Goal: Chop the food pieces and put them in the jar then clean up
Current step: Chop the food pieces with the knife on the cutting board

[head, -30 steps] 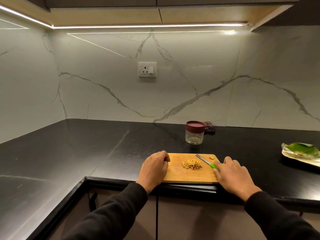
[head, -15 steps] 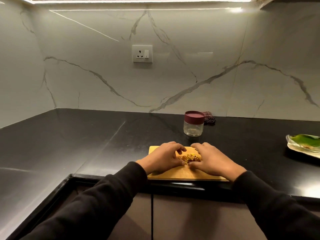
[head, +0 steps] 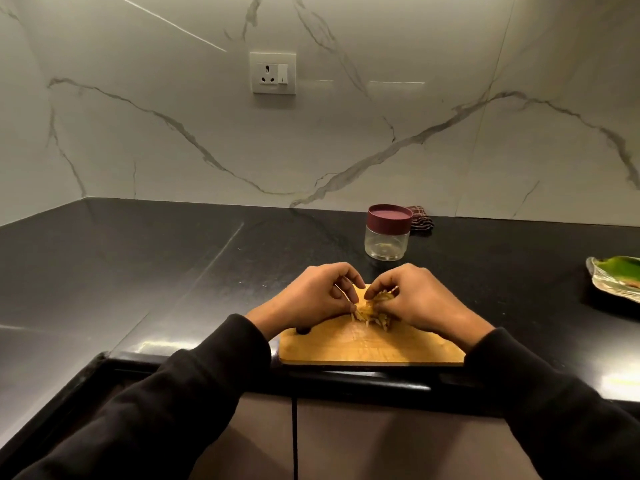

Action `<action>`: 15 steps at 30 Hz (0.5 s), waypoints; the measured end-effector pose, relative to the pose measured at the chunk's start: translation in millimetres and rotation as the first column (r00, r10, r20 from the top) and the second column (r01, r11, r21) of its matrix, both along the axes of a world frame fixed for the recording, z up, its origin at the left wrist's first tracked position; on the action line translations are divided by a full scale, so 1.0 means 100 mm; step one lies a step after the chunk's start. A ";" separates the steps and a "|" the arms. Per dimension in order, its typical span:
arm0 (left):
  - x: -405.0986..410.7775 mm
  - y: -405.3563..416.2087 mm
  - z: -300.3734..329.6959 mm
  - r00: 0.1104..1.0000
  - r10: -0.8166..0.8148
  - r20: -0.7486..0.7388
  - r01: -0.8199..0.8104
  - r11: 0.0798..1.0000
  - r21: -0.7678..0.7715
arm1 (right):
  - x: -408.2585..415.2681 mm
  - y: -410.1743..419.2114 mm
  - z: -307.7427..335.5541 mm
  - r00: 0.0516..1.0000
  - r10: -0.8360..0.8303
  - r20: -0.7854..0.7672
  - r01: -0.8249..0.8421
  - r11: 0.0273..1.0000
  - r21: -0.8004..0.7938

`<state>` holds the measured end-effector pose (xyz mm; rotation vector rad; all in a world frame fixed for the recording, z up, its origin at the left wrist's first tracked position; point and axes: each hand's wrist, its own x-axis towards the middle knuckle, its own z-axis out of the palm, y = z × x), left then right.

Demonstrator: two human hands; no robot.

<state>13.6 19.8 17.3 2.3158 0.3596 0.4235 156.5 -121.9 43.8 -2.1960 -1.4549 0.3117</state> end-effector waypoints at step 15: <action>0.00 -0.09 0.01 0.996 0.000 -0.088 0.012 0.991 0.132 | -0.04 -0.06 -0.06 0.996 0.064 0.054 -0.062 0.998 -0.029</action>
